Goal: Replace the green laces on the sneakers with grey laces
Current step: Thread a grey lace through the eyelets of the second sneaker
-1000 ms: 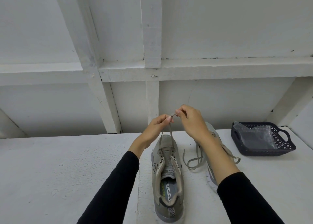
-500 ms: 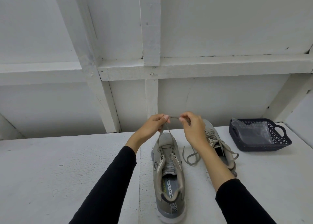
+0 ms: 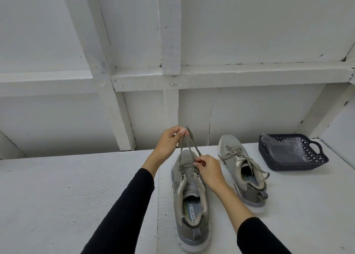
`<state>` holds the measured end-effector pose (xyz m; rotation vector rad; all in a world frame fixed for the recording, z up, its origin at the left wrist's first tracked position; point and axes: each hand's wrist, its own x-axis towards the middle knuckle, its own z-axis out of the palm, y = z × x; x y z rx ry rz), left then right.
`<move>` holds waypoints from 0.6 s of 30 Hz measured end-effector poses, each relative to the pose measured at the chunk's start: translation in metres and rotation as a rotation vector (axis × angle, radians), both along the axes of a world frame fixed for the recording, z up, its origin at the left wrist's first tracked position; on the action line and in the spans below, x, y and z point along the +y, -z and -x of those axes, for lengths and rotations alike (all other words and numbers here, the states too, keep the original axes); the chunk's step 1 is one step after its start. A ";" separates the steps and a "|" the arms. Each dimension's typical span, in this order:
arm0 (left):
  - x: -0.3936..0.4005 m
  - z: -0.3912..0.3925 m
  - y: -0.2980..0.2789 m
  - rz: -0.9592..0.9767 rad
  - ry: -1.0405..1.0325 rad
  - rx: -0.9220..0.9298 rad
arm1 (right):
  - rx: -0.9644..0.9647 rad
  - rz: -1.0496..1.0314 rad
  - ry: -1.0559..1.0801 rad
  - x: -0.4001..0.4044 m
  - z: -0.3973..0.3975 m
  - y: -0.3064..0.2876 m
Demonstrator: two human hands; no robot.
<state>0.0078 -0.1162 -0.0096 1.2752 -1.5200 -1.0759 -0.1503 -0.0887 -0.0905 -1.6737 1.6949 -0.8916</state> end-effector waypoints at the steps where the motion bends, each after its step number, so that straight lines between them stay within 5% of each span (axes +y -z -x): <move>1: 0.001 0.000 0.000 0.011 -0.009 0.002 | 0.007 0.012 0.002 0.001 -0.001 0.000; 18: 0.003 -0.006 0.000 0.091 -0.095 0.062 | -0.003 0.111 0.089 0.016 -0.024 -0.001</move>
